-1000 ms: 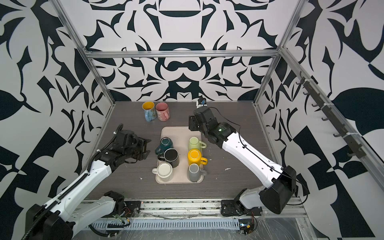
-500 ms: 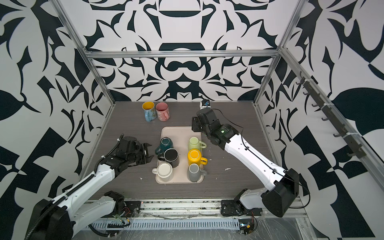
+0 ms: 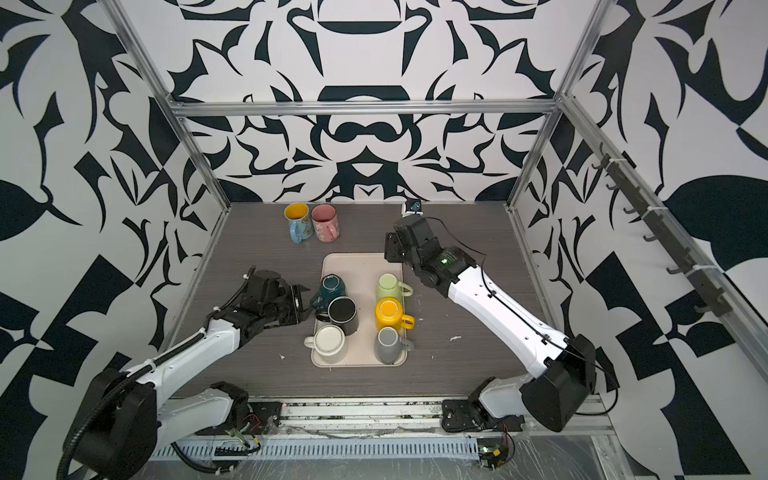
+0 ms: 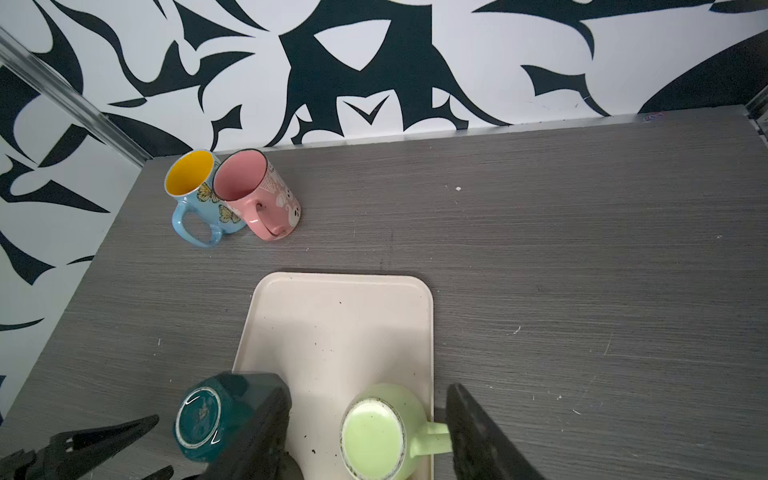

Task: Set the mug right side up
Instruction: 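Move the left gripper to the dark green mug on the tray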

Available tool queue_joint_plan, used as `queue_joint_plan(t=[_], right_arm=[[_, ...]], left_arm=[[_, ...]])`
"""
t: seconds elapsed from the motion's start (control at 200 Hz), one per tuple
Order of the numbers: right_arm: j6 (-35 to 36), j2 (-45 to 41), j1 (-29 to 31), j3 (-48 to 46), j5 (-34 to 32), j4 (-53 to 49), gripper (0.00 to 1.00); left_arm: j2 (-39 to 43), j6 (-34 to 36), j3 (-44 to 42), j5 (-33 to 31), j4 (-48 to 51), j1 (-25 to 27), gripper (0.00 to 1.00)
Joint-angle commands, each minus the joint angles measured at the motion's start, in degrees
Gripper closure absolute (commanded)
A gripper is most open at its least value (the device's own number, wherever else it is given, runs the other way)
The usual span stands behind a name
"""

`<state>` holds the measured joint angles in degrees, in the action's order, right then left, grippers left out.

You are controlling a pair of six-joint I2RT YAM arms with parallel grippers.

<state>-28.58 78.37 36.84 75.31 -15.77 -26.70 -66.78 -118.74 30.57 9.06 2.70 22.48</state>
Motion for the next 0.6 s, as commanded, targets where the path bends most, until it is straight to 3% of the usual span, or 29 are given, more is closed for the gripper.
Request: queue_joint_plan(t=[0.0,0.595], right_arm=[[-0.6,0.0,-0.3,0.9,-0.2,1.0,0.36],[-0.6,0.4,-1.1,1.4,-0.1,0.7,0.36]], left_arm=[[-1.5,-9.6,-0.3,1.4,-2.9,-0.2,0.44],[-10.8,-7.4,2.5,3.2,-8.0,-2.2,0.61]])
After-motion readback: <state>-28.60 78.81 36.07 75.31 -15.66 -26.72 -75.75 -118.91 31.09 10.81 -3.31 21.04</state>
